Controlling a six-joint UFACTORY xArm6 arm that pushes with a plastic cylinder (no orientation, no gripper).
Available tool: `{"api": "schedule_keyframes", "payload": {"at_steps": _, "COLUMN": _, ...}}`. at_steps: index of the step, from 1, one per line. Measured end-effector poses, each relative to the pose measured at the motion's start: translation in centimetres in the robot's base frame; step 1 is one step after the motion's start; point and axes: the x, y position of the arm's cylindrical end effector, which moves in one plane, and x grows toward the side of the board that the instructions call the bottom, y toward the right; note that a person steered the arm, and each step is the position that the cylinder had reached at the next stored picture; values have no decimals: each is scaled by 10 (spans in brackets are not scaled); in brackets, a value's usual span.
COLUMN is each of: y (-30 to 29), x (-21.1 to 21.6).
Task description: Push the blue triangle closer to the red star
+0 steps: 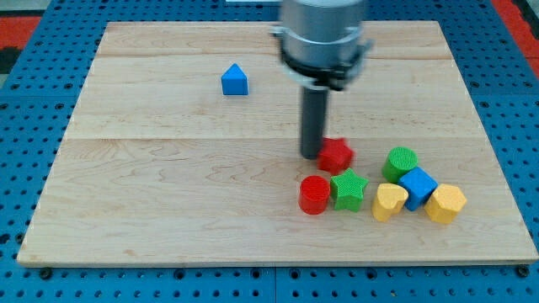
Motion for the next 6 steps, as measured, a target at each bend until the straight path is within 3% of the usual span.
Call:
{"api": "schedule_keyframes", "payload": {"at_steps": 1, "y": -31, "x": -34}}
{"api": "schedule_keyframes", "payload": {"at_steps": 2, "y": -50, "x": -139}}
{"api": "schedule_keyframes", "payload": {"at_steps": 3, "y": -82, "x": -187}}
{"api": "schedule_keyframes", "payload": {"at_steps": 4, "y": -150, "x": -171}}
{"api": "schedule_keyframes", "payload": {"at_steps": 5, "y": -144, "x": -120}}
{"api": "schedule_keyframes", "payload": {"at_steps": 6, "y": -103, "x": -118}}
